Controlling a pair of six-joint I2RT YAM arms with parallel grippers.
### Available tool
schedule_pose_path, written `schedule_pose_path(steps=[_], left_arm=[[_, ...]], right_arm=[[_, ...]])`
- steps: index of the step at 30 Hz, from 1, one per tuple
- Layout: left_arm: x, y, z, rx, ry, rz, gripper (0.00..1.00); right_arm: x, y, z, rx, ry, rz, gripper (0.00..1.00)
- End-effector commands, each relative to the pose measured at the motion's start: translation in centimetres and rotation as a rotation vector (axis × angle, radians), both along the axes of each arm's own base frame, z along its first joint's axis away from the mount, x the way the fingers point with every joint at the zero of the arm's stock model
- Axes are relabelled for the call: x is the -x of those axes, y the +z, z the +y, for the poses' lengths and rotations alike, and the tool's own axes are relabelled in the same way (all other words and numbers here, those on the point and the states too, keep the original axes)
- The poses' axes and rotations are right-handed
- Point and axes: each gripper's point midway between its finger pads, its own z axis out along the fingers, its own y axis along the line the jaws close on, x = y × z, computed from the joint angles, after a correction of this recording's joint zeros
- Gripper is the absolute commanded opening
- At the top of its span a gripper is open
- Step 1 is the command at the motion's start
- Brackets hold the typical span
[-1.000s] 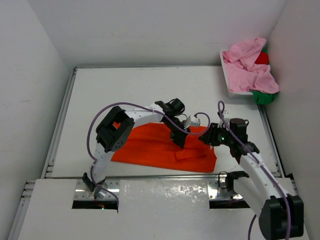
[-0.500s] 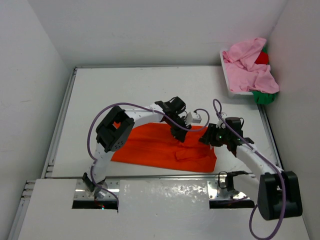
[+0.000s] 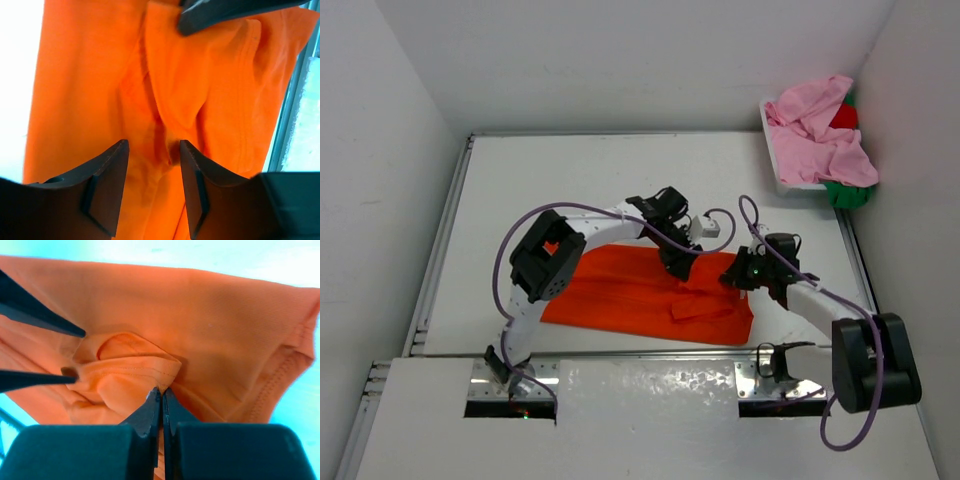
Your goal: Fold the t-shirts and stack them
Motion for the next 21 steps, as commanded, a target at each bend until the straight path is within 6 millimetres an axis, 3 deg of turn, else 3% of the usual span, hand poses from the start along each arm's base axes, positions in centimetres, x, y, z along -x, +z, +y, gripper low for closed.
schedule_pose_path(steps=[1,6,11,17,21], left_arm=[[-2.2,3.4,-0.2,0.074,0.028,-0.044,0.44],[-3.1,4.1,0.4,0.079,0.057,-0.060,0.45],[-3.4,2.9,0.7,0.044,0.085,-0.057,0.45],[-4.2,3.7,0.8,0.048,0.100,-0.079,0.45],[-4.4,4.3,1.0,0.045,0.104,-0.095,0.46]], right_arm=[[-1.1,1.2,-1.2,0.045,-0.071,-0.081,0.00],[-0.5,1.2,-1.7,0.028,-0.158,-0.084,0.00],[0.7,0.0,-2.1,0.045,-0.175,-0.031,0.00],[0.7,-0.2,-2.7,0.087,-0.169,-0.029,0.01],[0.3,0.3,-2.2,0.083,-0.124,-0.028,0.19]])
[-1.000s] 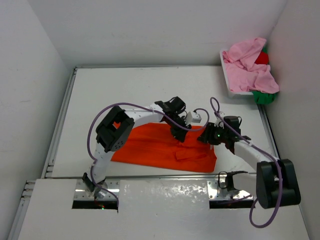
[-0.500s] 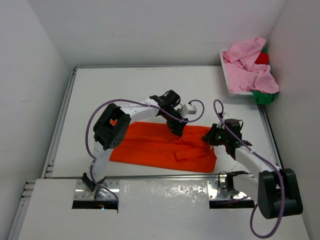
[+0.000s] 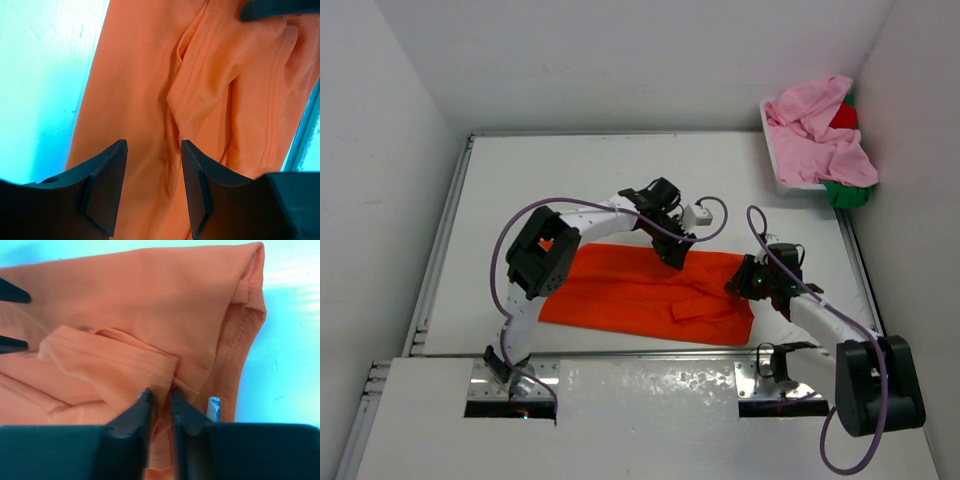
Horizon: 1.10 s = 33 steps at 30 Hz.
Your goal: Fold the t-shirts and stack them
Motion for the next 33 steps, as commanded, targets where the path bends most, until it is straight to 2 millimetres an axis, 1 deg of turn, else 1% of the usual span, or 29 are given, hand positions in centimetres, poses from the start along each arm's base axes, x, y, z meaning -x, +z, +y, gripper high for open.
schedule_pose_path(steps=[1,3,4,6,7,8,9,10,11,12,13,14,15,16,17,18,19,21,22,23,24,25,26,27,28,30,31,32,33], left_arm=[[-1.2,4.1,-0.5,0.062,0.013,-0.072,0.46],[-1.4,4.4,0.1,0.051,0.022,-0.087,0.46],[-1.5,4.4,0.4,0.042,0.027,-0.091,0.46],[-1.8,5.4,1.6,0.030,0.034,-0.109,0.46],[-2.1,5.8,2.3,0.021,0.044,-0.115,0.46],[-2.7,6.1,3.9,0.003,0.072,-0.109,0.46],[-3.3,7.3,4.9,0.003,0.098,-0.132,0.46],[-4.0,7.7,6.1,-0.011,0.132,-0.140,0.46],[-5.2,7.8,8.5,-0.037,0.196,-0.135,0.46],[-6.1,8.5,10.3,-0.067,0.249,-0.171,0.46],[-6.9,8.6,12.0,-0.095,0.293,-0.182,0.46],[-7.8,8.1,15.1,-0.136,0.367,-0.171,0.46],[-8.5,8.3,17.3,-0.177,0.425,-0.198,0.47],[-8.9,8.1,19.3,-0.205,0.471,-0.194,0.47],[-9.2,7.0,22.7,-0.247,0.538,-0.172,0.47],[-9.5,6.9,24.8,-0.281,0.582,-0.188,0.47],[-9.3,5.4,28.0,-0.319,0.641,-0.169,0.47],[-9.1,4.3,31.3,-0.367,0.710,-0.170,0.48],[-9.0,3.6,33.7,-0.386,0.762,-0.159,0.48],[-8.4,2.3,34.9,-0.406,0.780,-0.141,0.48],[-8.3,1.8,36.0,-0.421,0.805,-0.134,0.48],[-8.0,1.3,37.8,-0.428,0.854,-0.116,0.48],[-7.7,0.6,38.4,-0.427,0.880,-0.098,0.48],[-7.5,0.5,38.8,-0.407,0.896,-0.084,0.48],[-7.5,0.4,40.0,-0.397,0.932,-0.077,0.48],[-7.2,0.5,40.9,-0.379,0.971,-0.069,0.48],[-7.2,0.6,42.2,-0.375,1.008,-0.072,0.48],[-7.1,0.9,42.9,-0.372,1.031,-0.080,0.48],[-7.1,1.1,43.5,-0.368,1.047,-0.086,0.48]], right_arm=[[-1.1,1.3,-0.2,0.034,0.025,-0.017,0.26],[-1.7,2.2,-1.1,0.091,0.018,-0.052,0.33],[-2.0,2.9,-1.4,0.111,0.013,-0.058,0.40],[-2.4,4.0,-2.0,0.154,0.017,-0.077,0.44],[-2.8,5.0,-2.7,0.189,-0.003,-0.081,0.45],[-3.0,5.4,-3.1,0.211,-0.013,-0.077,0.48],[-3.1,5.8,-3.5,0.229,-0.027,-0.074,0.49],[-3.4,6.2,-4.1,0.255,-0.049,-0.056,0.50],[-3.6,6.3,-4.3,0.259,-0.056,-0.046,0.52],[-3.7,6.2,-4.3,0.262,-0.059,-0.031,0.52],[-3.9,5.6,-4.4,0.270,-0.058,0.013,0.53],[-3.9,5.2,-4.7,0.280,-0.068,0.034,0.53],[-3.9,4.7,-4.7,0.286,-0.071,0.055,0.54],[-4.0,4.3,-4.8,0.288,-0.078,0.071,0.54],[-3.9,3.4,-4.8,0.286,-0.081,0.101,0.53],[-3.9,3.0,-4.8,0.287,-0.081,0.112,0.54],[-4.1,2.2,-4.8,0.287,-0.083,0.130,0.53],[-4.4,1.3,-4.8,0.292,-0.078,0.150,0.51],[-4.8,1.2,-4.8,0.292,-0.076,0.152,0.48],[-4.8,0.2,-4.7,0.295,-0.066,0.187,0.46],[-5.0,-0.1,-4.6,0.289,-0.061,0.194,0.43],[-5.5,-0.2,-4.4,0.283,-0.056,0.195,0.36],[-5.5,-0.8,-4.3,0.280,-0.050,0.218,0.32],[-5.9,-0.8,-4.2,0.275,-0.049,0.214,0.30],[-6.2,-0.9,-4.2,0.275,-0.051,0.213,0.23],[-6.8,-1.4,-4.0,0.274,-0.040,0.217,0.18],[-8.0,-0.9,-3.7,0.267,-0.028,0.198,0.16],[-8.6,-0.9,-3.5,0.263,-0.018,0.196,0.12],[-10.2,-1.1,-3.1,0.252,-0.005,0.200,0.10]])
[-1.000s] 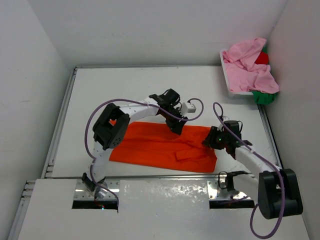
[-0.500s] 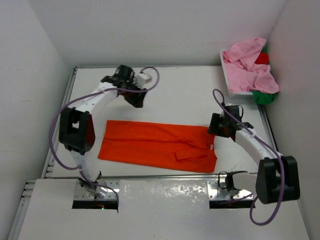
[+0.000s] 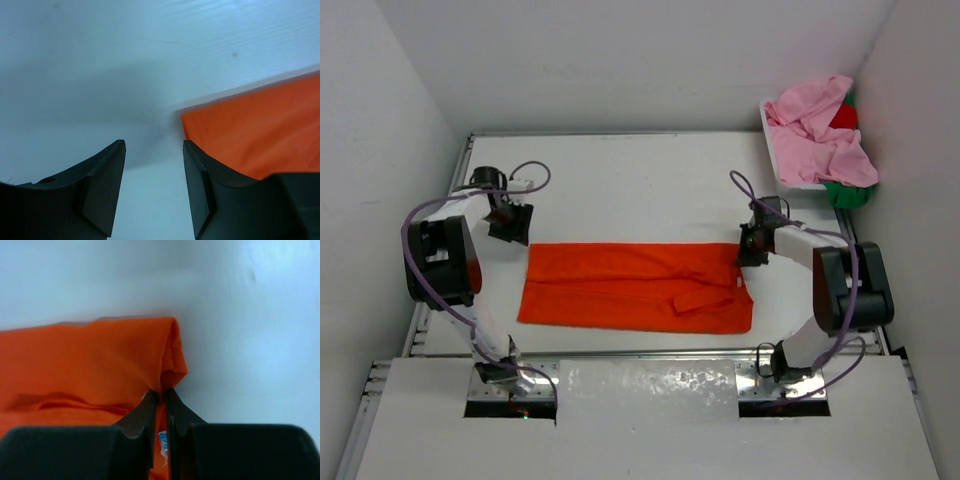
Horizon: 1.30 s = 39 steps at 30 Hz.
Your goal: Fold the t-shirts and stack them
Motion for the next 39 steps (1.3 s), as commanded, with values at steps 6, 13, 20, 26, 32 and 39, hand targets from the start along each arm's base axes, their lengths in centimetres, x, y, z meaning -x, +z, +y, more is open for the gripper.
schedule_pose_path(steps=[6,13,20,26,32,39], left_arm=[[-1.2,3.4,5.2,0.029,0.120,-0.163,0.49],[-0.3,2.3,5.5,0.046,0.130,-0.092,0.49],[-0.2,2.0,3.5,0.151,0.109,-0.099,0.49],[0.2,1.4,-0.3,0.165,-0.045,-0.081,0.49],[0.3,0.8,-3.4,0.169,-0.142,-0.069,0.49],[0.4,0.0,-4.0,0.154,-0.170,-0.036,0.49]], right_arm=[[-15.8,2.0,2.9,-0.020,0.092,-0.134,0.10],[-33.1,5.5,7.7,-0.069,0.134,-0.348,0.50],[-35.8,13.4,6.6,-0.056,0.094,-0.617,0.65],[-32.1,19.1,3.2,0.020,0.021,-0.607,0.60],[-23.0,12.9,0.2,0.104,-0.102,-0.372,0.29],[-18.6,5.9,1.0,0.047,-0.140,-0.185,0.34]])
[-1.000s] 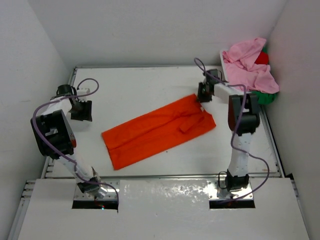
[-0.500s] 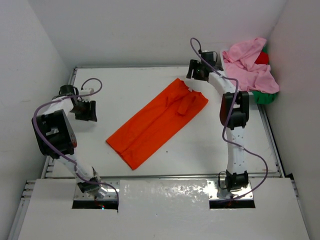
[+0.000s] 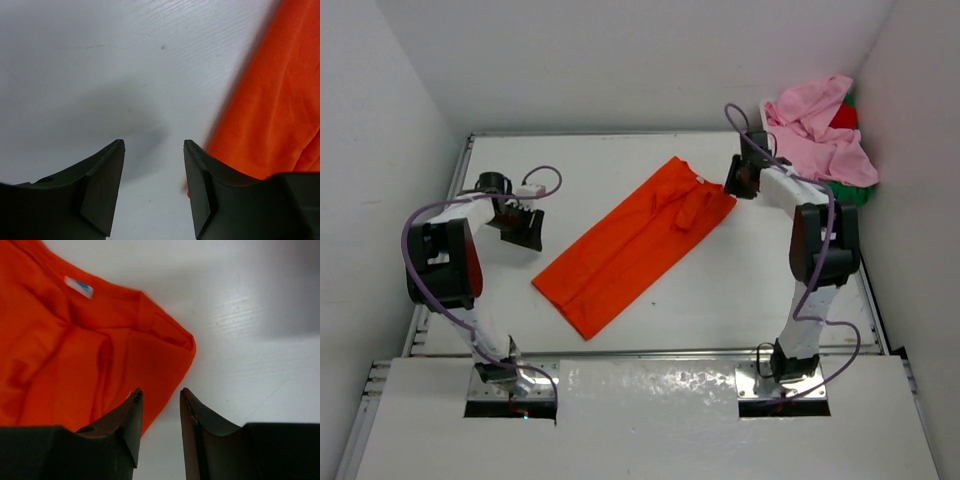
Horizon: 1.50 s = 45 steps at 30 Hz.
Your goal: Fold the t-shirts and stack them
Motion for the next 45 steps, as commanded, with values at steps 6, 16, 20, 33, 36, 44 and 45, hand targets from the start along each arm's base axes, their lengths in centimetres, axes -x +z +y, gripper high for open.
schedule_pose_path(steps=[6,16,20,33,36,44,45], left_arm=[[0.6,-1.3,-0.6,-0.001,-0.036,0.025,0.49],[4.4,-3.7,-3.9,0.039,-0.184,0.132,0.49],[8.0,-5.0,-9.8,0.082,-0.414,0.196,0.49],[10.8,-4.2,-14.4,0.122,-0.628,0.195,0.49],[10.0,-2.8,-13.5,0.074,-0.626,0.134,0.49],[6.5,1.4,-6.0,-0.059,-0.416,-0.059,0.49],[5.7,2.6,-5.7,-0.083,-0.387,-0.111,0.49]], right_arm=[[1.1,-6.8,1.0,-0.057,-0.062,0.169,0.34],[-9.0,-11.8,3.6,-0.138,-0.052,0.160,0.28],[-18.1,-7.3,5.6,-0.265,-0.066,-0.163,0.27],[-17.9,6.9,2.2,-0.146,0.041,-0.403,0.58],[-13.4,9.9,2.5,-0.124,0.088,-0.351,0.58],[10.6,2.2,8.0,-0.132,0.206,-0.041,0.57],[12.8,1.3,9.0,-0.174,0.199,-0.014,0.56]])
